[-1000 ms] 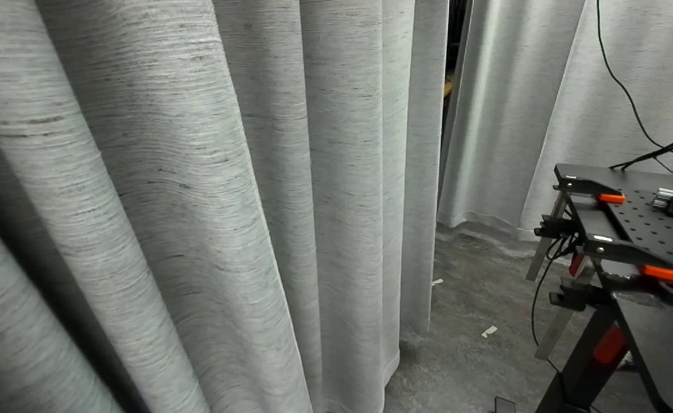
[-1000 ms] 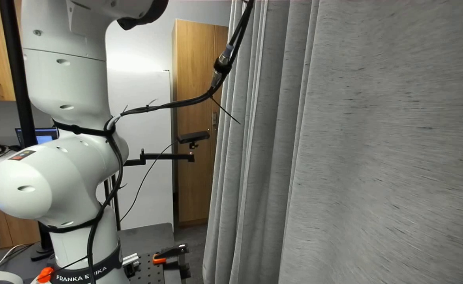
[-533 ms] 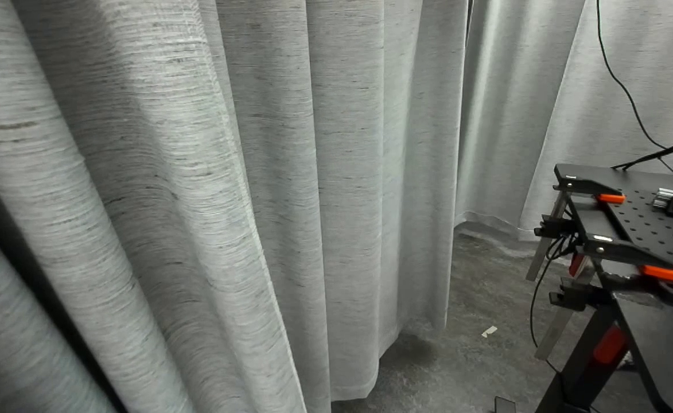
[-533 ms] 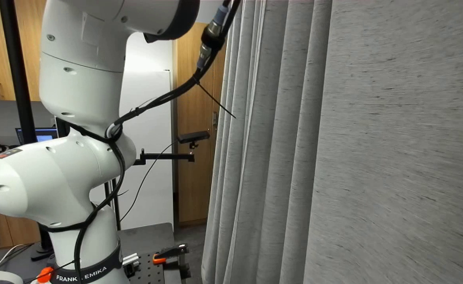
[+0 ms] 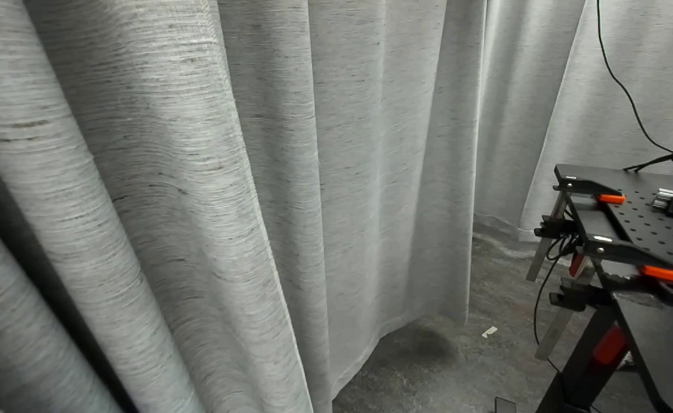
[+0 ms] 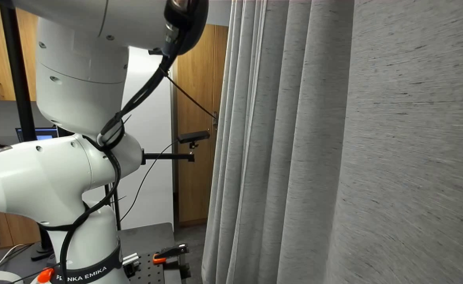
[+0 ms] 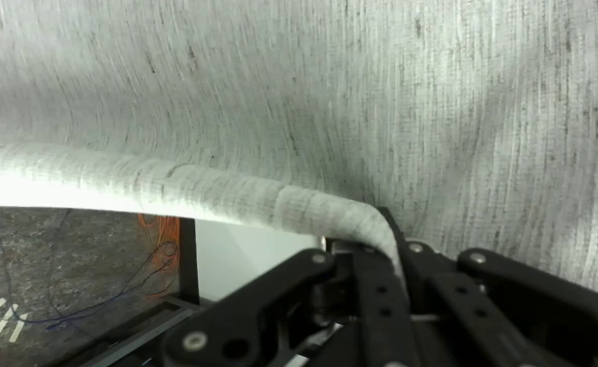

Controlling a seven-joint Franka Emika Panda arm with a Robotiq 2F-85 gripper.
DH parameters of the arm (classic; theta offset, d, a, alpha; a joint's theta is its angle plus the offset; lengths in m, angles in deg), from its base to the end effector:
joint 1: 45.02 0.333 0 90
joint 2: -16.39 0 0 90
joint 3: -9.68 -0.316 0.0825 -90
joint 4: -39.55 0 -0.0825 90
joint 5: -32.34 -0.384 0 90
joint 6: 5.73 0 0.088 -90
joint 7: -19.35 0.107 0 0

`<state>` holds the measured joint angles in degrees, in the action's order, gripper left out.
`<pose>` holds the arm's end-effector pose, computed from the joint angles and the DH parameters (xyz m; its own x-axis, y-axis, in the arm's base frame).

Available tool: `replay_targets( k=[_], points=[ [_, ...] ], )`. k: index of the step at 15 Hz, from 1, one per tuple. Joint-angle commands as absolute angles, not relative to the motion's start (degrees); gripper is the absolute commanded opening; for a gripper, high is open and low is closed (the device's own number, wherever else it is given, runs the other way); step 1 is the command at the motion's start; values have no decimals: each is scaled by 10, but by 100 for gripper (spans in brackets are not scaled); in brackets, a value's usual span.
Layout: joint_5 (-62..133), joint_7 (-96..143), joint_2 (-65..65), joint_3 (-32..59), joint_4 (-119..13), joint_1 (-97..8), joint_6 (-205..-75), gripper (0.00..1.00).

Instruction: Slide the curtain to close

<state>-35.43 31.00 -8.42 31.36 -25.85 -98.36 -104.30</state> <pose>0.3267 -0.6182 0.6326 0.0649 -0.9951 -0.0747 -0.5124 0.0310 -0.8582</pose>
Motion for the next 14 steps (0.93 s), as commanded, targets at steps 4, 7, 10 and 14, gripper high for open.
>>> replay_targets(
  k=[4, 7, 10, 14],
  points=[
    [-339, 331, -139, 279, -211, -1028, -1043, 0],
    [-343, 336, -151, 270, -192, -1038, -1032, 0],
    [-346, 344, -174, 265, -172, -1065, -1025, 0],
    [-351, 366, -187, 259, -158, -1098, -1022, 0]
  ],
)
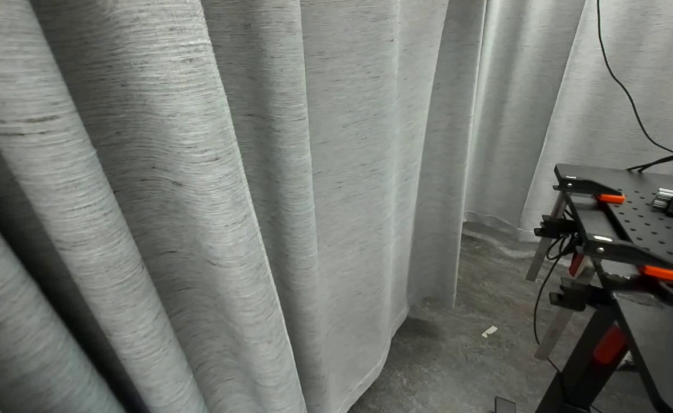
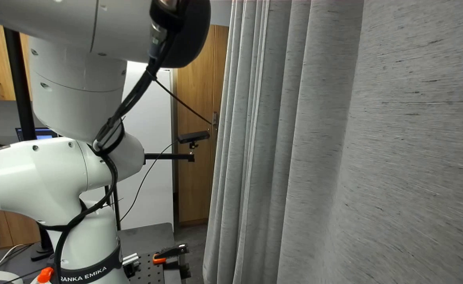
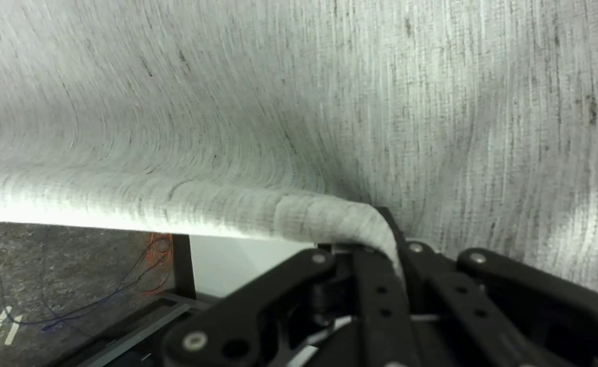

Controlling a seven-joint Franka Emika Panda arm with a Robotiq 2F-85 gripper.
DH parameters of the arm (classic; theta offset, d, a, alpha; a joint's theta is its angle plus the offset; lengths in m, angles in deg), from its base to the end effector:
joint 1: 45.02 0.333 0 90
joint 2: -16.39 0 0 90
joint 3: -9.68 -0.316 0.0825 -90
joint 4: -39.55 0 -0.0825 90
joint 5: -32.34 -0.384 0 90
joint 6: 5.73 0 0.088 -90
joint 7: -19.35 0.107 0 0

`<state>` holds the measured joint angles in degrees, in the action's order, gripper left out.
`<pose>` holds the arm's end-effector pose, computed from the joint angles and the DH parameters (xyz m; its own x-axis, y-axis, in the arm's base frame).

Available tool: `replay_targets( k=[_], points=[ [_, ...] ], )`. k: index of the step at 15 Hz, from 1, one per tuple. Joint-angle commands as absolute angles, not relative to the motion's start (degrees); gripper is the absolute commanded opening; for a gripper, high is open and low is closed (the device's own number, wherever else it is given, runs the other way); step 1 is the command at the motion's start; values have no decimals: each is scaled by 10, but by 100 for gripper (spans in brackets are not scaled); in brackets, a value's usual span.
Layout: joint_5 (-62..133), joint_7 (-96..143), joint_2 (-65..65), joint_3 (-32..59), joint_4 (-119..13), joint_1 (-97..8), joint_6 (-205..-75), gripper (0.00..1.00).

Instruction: Slide the curtain to close

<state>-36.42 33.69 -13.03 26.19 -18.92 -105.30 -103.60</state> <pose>0.3113 -0.6462 0.6314 0.0332 -0.9945 -0.0990 -0.4813 0.0709 -0.8737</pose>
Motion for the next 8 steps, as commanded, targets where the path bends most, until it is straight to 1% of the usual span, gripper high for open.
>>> replay_targets(
  k=[1, 2, 4, 8],
  points=[
    [-352, 367, -192, 255, -154, -1107, -1021, 0],
    [-363, 364, -205, 265, -141, -1105, -1017, 0],
    [-353, 361, -201, 244, -133, -1109, -1031, 0],
    [-337, 356, -173, 232, -159, -1088, -1047, 0]
  ],
)
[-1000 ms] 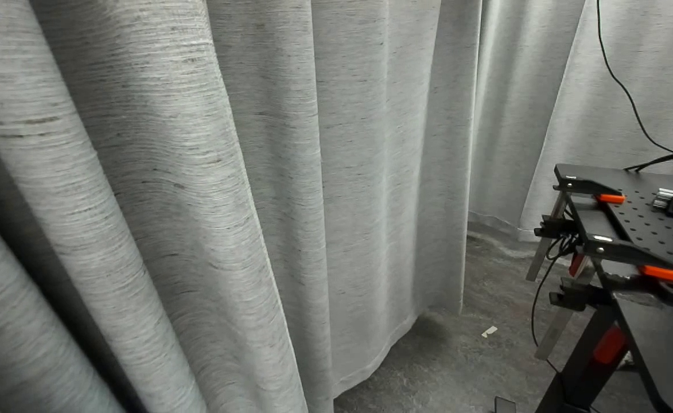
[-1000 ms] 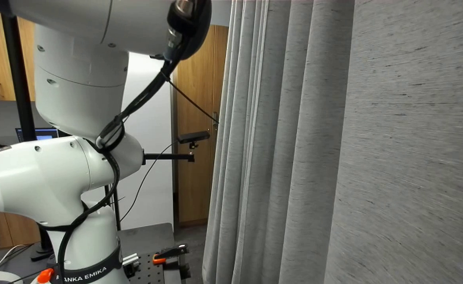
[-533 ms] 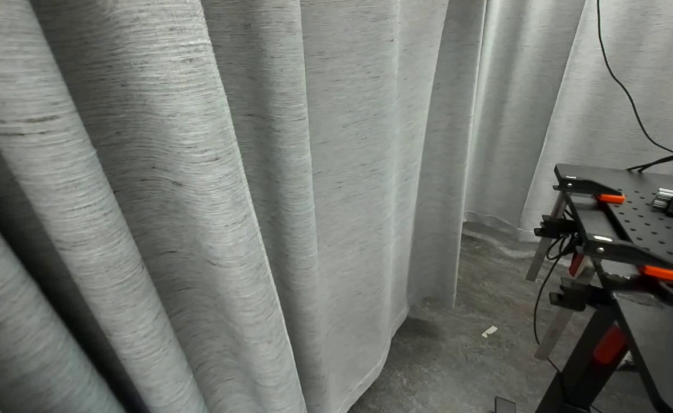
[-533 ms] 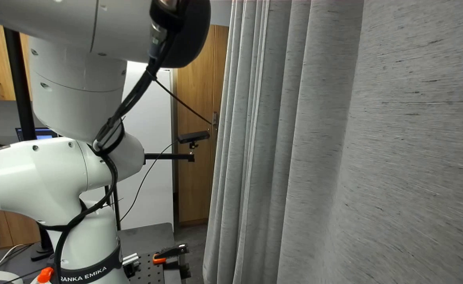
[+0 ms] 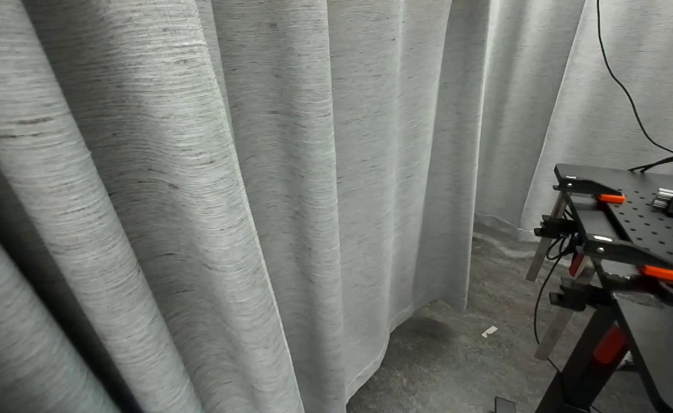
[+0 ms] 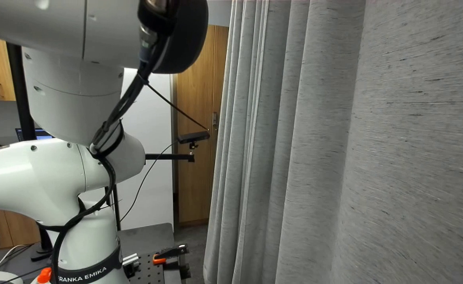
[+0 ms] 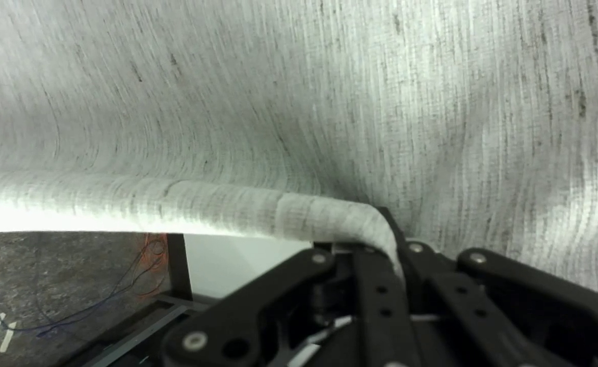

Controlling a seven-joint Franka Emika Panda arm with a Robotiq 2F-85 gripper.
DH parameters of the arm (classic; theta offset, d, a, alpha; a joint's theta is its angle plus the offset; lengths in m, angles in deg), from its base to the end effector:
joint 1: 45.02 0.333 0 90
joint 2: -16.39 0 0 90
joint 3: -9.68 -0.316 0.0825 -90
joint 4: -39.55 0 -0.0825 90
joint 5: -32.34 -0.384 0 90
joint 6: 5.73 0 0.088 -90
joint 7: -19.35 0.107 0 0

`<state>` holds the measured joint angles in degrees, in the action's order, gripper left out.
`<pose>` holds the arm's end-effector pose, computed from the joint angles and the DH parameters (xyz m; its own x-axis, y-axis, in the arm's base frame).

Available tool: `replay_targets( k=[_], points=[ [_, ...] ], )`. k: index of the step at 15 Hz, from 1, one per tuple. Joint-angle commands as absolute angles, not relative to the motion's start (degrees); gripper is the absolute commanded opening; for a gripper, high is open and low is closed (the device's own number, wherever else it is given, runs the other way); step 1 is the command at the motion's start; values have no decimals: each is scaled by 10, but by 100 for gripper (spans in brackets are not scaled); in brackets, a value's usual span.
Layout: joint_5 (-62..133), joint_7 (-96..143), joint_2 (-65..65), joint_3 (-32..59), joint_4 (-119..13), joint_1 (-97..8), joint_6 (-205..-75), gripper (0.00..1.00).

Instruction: Slide the curtain to close

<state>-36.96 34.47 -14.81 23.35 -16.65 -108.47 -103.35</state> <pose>0.3033 -0.6575 0.6276 0.0266 -0.9929 -0.1159 -0.4587 0.0909 -0.8839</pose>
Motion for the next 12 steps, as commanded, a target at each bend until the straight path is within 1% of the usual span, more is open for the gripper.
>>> replay_targets(
  k=[1, 6, 12],
  points=[
    [-340, 352, -169, 243, -165, -1077, -1046, 0],
    [-346, 347, -158, 240, -186, -1070, -1045, 0],
    [-364, 354, -164, 239, -177, -1078, -1052, 0]
  ],
)
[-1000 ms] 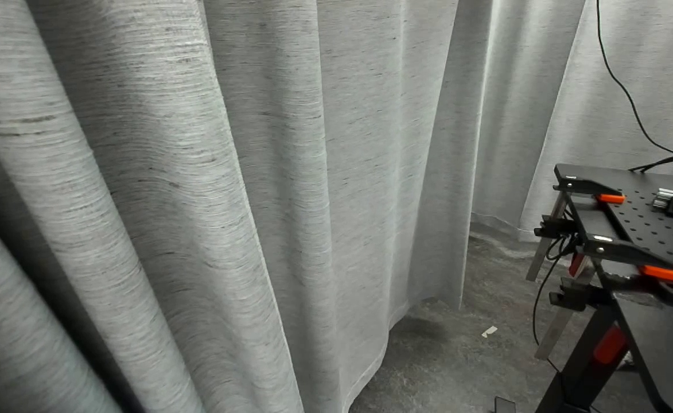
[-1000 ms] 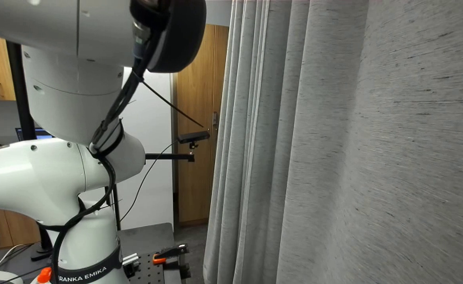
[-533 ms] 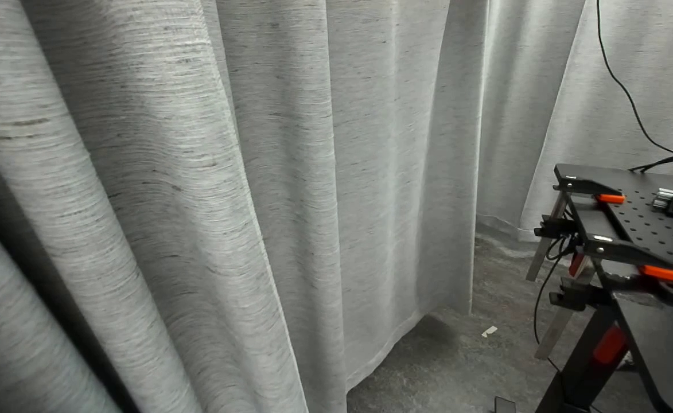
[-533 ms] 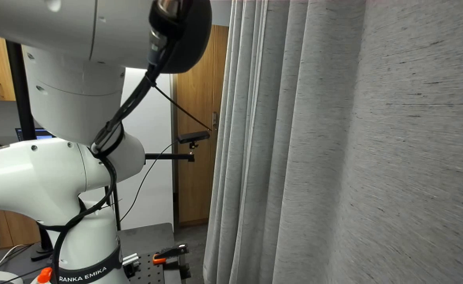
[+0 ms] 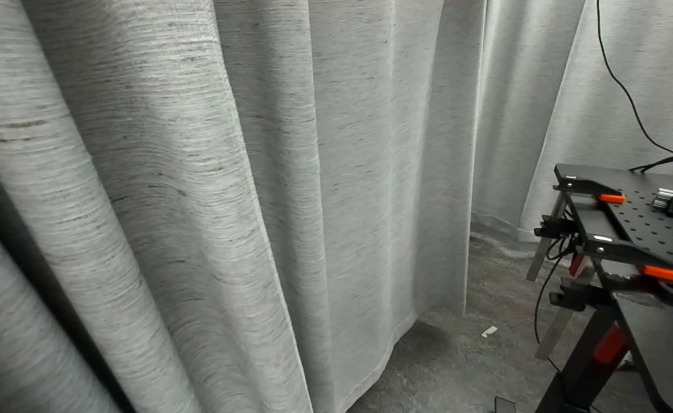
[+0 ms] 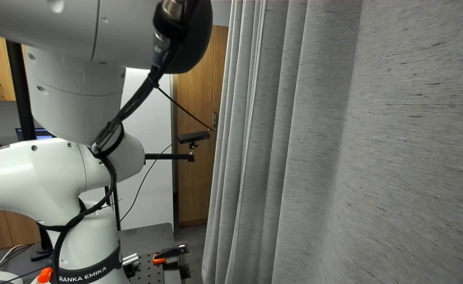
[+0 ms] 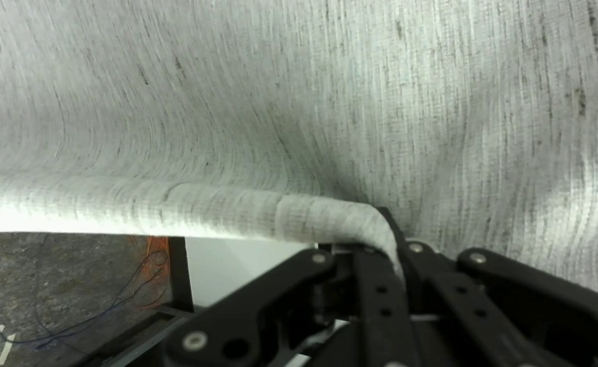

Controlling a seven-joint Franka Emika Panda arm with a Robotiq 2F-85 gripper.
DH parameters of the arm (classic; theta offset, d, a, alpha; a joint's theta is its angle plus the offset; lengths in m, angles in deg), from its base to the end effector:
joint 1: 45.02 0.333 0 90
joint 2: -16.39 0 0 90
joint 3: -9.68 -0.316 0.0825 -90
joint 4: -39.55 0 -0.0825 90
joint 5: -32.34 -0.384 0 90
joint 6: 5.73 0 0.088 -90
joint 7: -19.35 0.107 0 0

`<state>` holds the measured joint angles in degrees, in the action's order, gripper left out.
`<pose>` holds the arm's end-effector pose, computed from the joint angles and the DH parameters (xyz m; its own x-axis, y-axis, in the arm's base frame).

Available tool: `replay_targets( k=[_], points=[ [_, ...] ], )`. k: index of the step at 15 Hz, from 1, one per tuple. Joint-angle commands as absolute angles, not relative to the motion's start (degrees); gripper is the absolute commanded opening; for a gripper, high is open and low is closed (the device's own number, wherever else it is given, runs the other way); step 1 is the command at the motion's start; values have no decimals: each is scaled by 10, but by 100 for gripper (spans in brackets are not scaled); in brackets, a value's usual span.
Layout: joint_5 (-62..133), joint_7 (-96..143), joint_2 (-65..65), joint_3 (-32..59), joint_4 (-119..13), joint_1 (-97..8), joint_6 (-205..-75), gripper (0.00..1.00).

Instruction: Slide the curtain to close

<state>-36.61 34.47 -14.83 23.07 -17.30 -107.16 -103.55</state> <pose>0.3195 -0.6509 0.6215 0.0480 -0.9910 -0.1252 -0.4662 0.0886 -0.8803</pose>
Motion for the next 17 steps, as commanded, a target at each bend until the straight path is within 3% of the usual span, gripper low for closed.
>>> replay_targets(
  k=[1, 17],
  points=[
    [-365, 355, -164, 239, -177, -1078, -1053, 0],
    [-336, 358, -150, 241, -170, -1065, -1055, 0]
  ],
)
